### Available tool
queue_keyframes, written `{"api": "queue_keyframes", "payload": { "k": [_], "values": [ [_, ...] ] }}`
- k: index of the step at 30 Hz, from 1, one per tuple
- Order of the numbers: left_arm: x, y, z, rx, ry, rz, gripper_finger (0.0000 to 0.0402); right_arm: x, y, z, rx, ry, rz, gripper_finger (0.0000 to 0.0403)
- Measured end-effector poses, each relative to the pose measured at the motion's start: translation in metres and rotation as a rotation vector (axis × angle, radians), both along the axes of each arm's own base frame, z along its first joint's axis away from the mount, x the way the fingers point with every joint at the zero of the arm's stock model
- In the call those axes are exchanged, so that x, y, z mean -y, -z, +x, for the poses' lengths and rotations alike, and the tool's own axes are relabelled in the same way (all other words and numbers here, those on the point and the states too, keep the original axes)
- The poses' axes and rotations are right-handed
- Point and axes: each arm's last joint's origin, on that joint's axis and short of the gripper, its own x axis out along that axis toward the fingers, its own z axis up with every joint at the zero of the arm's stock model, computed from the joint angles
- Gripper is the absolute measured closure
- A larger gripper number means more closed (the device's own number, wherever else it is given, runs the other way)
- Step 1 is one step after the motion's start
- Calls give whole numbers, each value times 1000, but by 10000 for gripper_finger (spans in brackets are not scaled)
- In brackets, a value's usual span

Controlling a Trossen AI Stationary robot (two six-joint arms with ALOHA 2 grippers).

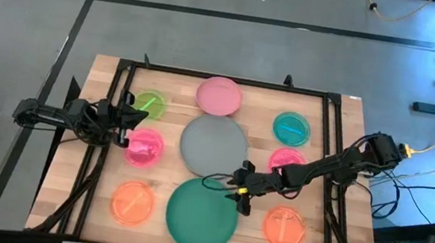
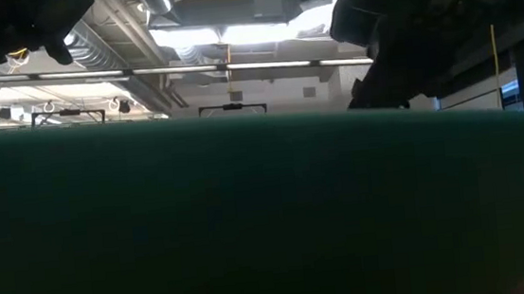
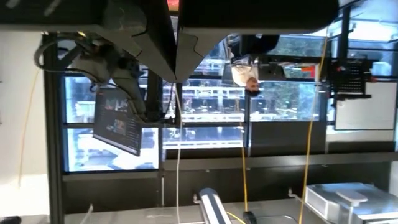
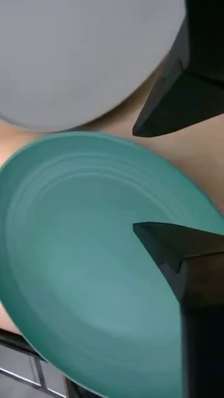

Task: Stack plastic plates
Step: Stack the green plate on top of the gray plate

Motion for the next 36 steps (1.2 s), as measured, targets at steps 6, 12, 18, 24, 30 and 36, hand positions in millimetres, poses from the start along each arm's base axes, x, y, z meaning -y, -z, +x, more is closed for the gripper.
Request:
{"api": "queue_keyframes", "payload": {
  "k": [6, 12, 18, 24, 30, 36],
  "values": [
    [0, 0, 0, 0, -13, -6, 400, -1, 13, 2, -51, 53, 21, 185],
    [-1, 0, 0, -1, -41, 9, 400, -5, 20, 8, -88, 16, 44, 194],
    [-1, 0, 0, -1, -47, 14, 400, -7, 30, 15, -113, 16, 23, 219],
    [-1, 0, 0, -1, -41, 17, 400, -7, 33, 16, -114, 24, 11, 264],
    [-1, -1, 0, -1, -40, 18, 400, -5, 33, 17, -102, 51, -13, 328],
    [-1, -3, -2, 26, -38, 15, 400, -6, 31, 19, -80, 48, -33, 393]
  ]
}}
